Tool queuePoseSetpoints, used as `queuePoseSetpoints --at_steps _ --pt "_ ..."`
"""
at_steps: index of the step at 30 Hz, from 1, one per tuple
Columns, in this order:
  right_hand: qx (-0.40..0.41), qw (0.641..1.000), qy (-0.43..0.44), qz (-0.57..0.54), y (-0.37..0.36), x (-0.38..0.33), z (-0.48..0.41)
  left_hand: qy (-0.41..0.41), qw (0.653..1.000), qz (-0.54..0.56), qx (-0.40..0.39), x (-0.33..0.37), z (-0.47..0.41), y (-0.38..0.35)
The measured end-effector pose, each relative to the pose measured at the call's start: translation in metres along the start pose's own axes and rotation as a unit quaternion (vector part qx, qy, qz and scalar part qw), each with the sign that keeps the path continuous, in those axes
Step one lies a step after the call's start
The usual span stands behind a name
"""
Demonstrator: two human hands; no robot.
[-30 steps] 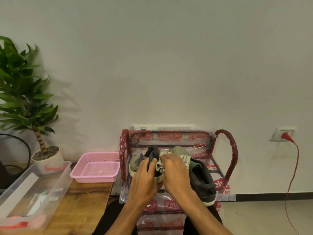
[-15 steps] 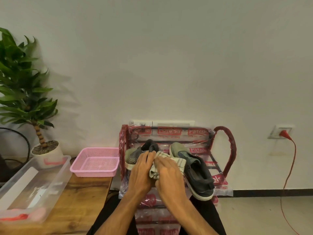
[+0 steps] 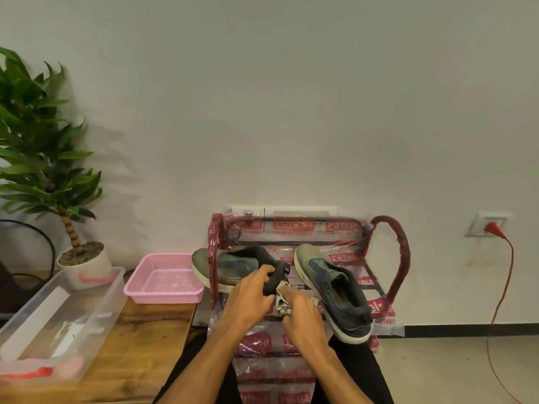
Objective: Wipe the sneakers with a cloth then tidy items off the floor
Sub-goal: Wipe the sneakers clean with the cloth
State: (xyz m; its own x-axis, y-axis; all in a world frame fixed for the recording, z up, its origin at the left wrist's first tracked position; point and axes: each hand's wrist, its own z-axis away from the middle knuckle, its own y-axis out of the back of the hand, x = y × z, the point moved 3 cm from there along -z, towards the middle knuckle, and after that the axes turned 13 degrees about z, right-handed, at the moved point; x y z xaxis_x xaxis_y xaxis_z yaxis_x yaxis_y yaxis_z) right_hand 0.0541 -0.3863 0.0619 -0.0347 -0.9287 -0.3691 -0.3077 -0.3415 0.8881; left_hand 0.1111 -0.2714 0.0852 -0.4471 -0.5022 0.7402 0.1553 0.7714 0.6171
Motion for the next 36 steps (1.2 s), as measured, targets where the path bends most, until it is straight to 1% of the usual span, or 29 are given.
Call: queuePoseSetpoints --at_steps 2,5,7,9,13,16,18,22,25,28,31,34,36 --pt "-0.002 1.000 -0.005 -0.010 0.000 0.002 -0.003 0.026 1.000 0.015 0.004 -0.003 0.000 -0.008" --pt "0.005 0.999 -0.032 -0.016 0.006 0.009 -0.001 0.044 0.998 0.012 0.037 -0.002 -0.009 -0.016" --pt "0.012 0.998 -0.055 -0.026 0.010 0.015 0.000 0.037 0.998 -0.025 0.044 0.001 -0.019 -0.022" --pt "0.012 0.997 -0.073 -0.032 0.012 0.021 0.001 0.054 0.996 -0.066 0.039 0.002 -0.030 -0.030" --pt "0.014 0.995 -0.080 -0.049 0.016 0.024 0.001 0.084 0.987 -0.137 0.028 0.003 -0.044 -0.038" --pt "0.033 0.992 -0.090 -0.084 0.016 0.028 -0.002 0.075 0.989 -0.125 0.035 0.003 -0.042 -0.039" --pt "0.050 0.987 -0.106 -0.109 0.019 0.028 -0.003 0.052 0.993 -0.103 0.040 0.002 -0.036 -0.038" --pt "0.107 0.968 -0.157 -0.165 0.031 0.026 -0.004 -0.020 0.997 -0.057 0.056 -0.003 -0.020 -0.033" --pt "0.145 0.954 -0.174 -0.197 0.039 0.025 -0.008 -0.082 0.994 -0.006 0.072 0.003 -0.010 -0.025" --pt "0.147 0.952 -0.179 -0.201 0.043 0.024 -0.010 -0.136 0.985 0.042 0.093 0.004 0.000 -0.018" --pt "0.129 0.961 -0.171 -0.177 0.040 0.020 -0.011 -0.176 0.978 0.052 0.096 0.001 0.017 -0.018" --pt "0.121 0.964 -0.165 -0.169 0.035 0.016 -0.012 -0.193 0.971 0.057 0.128 -0.004 0.026 -0.018" --pt "0.135 0.965 -0.153 -0.165 0.036 0.012 -0.014 -0.181 0.968 0.078 0.156 -0.006 0.025 -0.015"
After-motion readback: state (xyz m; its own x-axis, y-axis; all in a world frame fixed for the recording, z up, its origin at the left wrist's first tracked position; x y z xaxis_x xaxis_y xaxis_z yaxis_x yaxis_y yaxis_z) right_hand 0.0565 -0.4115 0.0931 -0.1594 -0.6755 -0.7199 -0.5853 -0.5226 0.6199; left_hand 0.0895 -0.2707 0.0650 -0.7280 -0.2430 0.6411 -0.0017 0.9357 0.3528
